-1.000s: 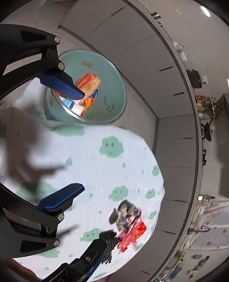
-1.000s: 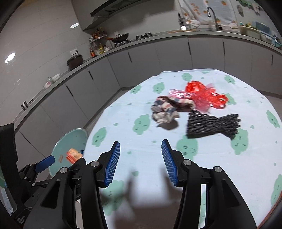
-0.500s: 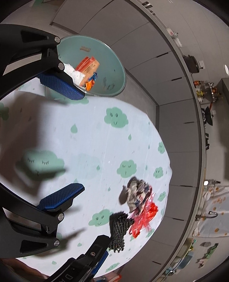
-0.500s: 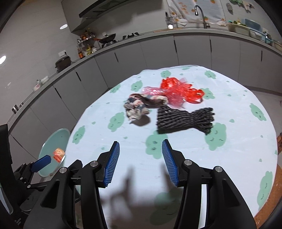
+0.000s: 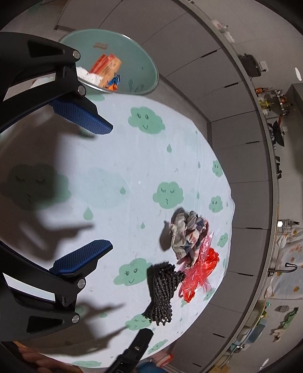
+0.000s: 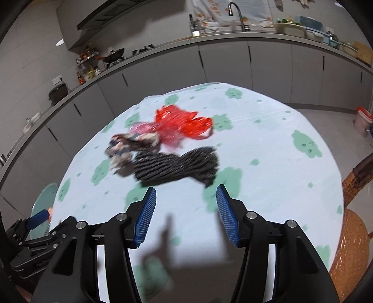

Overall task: Collect trash
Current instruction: 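Grasp the plaid cloth with the left gripper while the right gripper grasps the black braided rope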

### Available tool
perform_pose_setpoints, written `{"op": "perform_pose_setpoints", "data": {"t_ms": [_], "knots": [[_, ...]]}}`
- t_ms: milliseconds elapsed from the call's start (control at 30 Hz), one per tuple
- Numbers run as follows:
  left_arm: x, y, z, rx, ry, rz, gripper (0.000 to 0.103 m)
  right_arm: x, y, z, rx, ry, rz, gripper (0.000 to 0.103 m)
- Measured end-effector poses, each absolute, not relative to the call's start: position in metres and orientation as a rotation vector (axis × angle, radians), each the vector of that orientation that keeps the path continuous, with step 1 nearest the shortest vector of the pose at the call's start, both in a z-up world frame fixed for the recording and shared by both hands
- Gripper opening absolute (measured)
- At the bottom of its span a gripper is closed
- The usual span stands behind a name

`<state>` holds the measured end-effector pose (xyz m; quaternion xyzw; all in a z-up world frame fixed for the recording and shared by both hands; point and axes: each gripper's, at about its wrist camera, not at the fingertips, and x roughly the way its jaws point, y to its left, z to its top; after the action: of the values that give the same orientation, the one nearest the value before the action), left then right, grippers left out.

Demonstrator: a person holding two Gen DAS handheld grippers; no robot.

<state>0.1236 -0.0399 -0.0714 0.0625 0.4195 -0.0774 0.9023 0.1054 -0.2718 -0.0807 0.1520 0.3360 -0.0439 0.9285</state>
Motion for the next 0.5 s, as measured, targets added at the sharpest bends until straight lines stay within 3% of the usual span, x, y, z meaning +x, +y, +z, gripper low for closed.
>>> {"op": "perform_pose_setpoints", "data": {"t_ms": [500], "knots": [[0.179, -0.055, -0.063, 0.096, 0.864, -0.17, 0.085, 0.183, -0.267, -0.084, 0.057, 0.789, 0.052, 0.061]]}}
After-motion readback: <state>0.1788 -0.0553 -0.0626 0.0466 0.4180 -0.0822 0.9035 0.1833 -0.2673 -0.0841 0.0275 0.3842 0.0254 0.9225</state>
